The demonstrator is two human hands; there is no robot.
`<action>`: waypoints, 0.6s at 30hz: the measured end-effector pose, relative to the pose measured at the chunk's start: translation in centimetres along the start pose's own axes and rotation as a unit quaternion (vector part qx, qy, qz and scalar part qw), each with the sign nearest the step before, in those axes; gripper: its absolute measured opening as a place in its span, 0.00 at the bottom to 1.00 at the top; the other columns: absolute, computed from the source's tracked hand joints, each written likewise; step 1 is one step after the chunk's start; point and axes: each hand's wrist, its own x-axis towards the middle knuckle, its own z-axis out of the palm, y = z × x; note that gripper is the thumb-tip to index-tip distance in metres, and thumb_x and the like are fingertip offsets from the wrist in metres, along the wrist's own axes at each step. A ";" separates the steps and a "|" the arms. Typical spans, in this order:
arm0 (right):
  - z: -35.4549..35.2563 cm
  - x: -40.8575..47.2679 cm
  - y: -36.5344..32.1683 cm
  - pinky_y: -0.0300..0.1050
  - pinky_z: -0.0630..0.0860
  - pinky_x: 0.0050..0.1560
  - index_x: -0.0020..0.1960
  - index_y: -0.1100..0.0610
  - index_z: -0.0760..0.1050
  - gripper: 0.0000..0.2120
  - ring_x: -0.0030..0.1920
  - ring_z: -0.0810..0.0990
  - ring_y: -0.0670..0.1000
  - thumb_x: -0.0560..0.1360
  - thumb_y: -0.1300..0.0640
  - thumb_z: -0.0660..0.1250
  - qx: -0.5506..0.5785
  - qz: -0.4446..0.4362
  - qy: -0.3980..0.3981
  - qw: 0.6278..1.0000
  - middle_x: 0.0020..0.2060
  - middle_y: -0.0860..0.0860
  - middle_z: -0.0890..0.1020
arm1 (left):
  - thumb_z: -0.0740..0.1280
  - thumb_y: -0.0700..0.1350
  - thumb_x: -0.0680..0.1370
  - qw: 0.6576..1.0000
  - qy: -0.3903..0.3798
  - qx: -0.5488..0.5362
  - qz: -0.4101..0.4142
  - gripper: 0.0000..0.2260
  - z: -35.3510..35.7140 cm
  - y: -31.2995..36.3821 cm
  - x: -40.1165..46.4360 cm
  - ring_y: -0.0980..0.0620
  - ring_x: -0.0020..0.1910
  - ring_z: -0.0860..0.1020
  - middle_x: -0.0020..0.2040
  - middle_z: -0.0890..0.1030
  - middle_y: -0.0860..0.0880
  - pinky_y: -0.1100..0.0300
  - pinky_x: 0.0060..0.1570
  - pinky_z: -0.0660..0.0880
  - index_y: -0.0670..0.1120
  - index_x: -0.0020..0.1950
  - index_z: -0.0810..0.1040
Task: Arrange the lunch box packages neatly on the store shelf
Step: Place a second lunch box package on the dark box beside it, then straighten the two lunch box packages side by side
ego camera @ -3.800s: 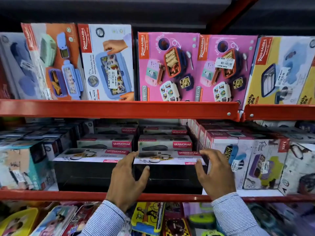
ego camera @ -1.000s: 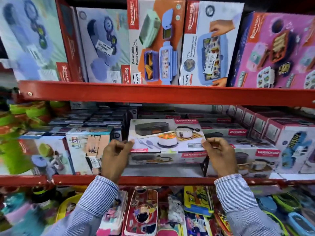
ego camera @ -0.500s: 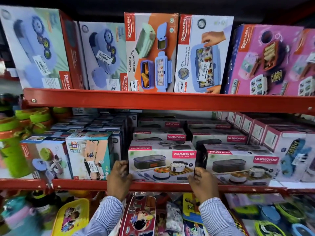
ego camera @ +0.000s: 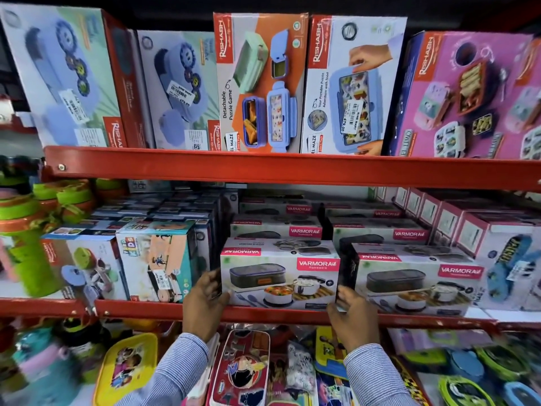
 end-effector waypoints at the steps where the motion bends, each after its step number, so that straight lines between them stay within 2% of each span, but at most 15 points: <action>1: 0.0 -0.1 0.1 0.52 0.78 0.60 0.66 0.61 0.73 0.24 0.58 0.81 0.55 0.71 0.59 0.70 -0.011 -0.002 0.007 1.000 0.58 0.56 0.83 | 0.73 0.37 0.73 1.000 0.001 0.003 0.001 0.22 0.0 -0.1 0.0 0.51 0.55 0.83 0.55 0.85 0.49 0.51 0.59 0.80 0.47 0.66 0.76; 4: 0.1 -0.3 0.8 0.55 0.79 0.58 0.65 0.58 0.75 0.24 0.58 0.81 0.56 0.70 0.55 0.70 -0.025 -0.007 0.022 0.999 0.56 0.54 0.84 | 0.74 0.37 0.73 1.000 -0.003 0.013 0.003 0.23 -0.2 -0.7 0.0 0.52 0.55 0.84 0.56 0.86 0.48 0.49 0.60 0.80 0.47 0.66 0.76; 10: -0.1 -0.8 0.6 0.54 0.79 0.59 0.65 0.59 0.75 0.24 0.57 0.82 0.54 0.70 0.56 0.70 0.006 -0.006 0.020 1.000 0.58 0.54 0.83 | 0.75 0.39 0.72 1.000 0.000 0.031 0.002 0.23 -0.4 -0.4 -0.5 0.54 0.52 0.83 0.57 0.86 0.47 0.48 0.60 0.80 0.47 0.66 0.76; 12: -0.8 -1.3 0.3 0.49 0.78 0.59 0.65 0.60 0.75 0.23 0.57 0.82 0.51 0.70 0.59 0.71 0.027 -0.010 0.020 0.999 0.58 0.53 0.83 | 0.76 0.42 0.71 0.998 0.028 0.045 0.020 0.25 -0.4 -0.2 -1.1 0.50 0.57 0.83 0.60 0.84 0.46 0.47 0.61 0.79 0.47 0.67 0.75; 14: -1.9 -1.9 0.4 0.46 0.77 0.58 0.64 0.58 0.76 0.22 0.55 0.82 0.47 0.71 0.62 0.70 0.057 -0.019 0.030 0.998 0.57 0.52 0.83 | 0.75 0.44 0.72 0.993 0.084 0.069 0.051 0.24 -0.3 0.5 -2.3 0.47 0.57 0.82 0.61 0.83 0.46 0.47 0.59 0.79 0.48 0.67 0.76; 16: -3.3 -2.4 1.1 0.45 0.79 0.56 0.61 0.54 0.78 0.19 0.51 0.83 0.45 0.71 0.64 0.70 0.079 -0.033 0.067 0.994 0.54 0.49 0.84 | 0.74 0.43 0.73 0.983 0.144 0.062 0.094 0.18 0.3 1.5 -3.8 0.46 0.53 0.82 0.58 0.84 0.44 0.46 0.54 0.81 0.50 0.61 0.77; 18: -5.1 -2.8 2.3 0.40 0.80 0.51 0.56 0.50 0.79 0.16 0.48 0.83 0.44 0.71 0.64 0.70 0.079 -0.051 0.122 0.988 0.49 0.46 0.85 | 0.73 0.41 0.73 0.975 0.159 0.045 0.147 0.14 2.0 2.7 -5.4 0.46 0.50 0.82 0.54 0.83 0.46 0.42 0.49 0.82 0.54 0.55 0.76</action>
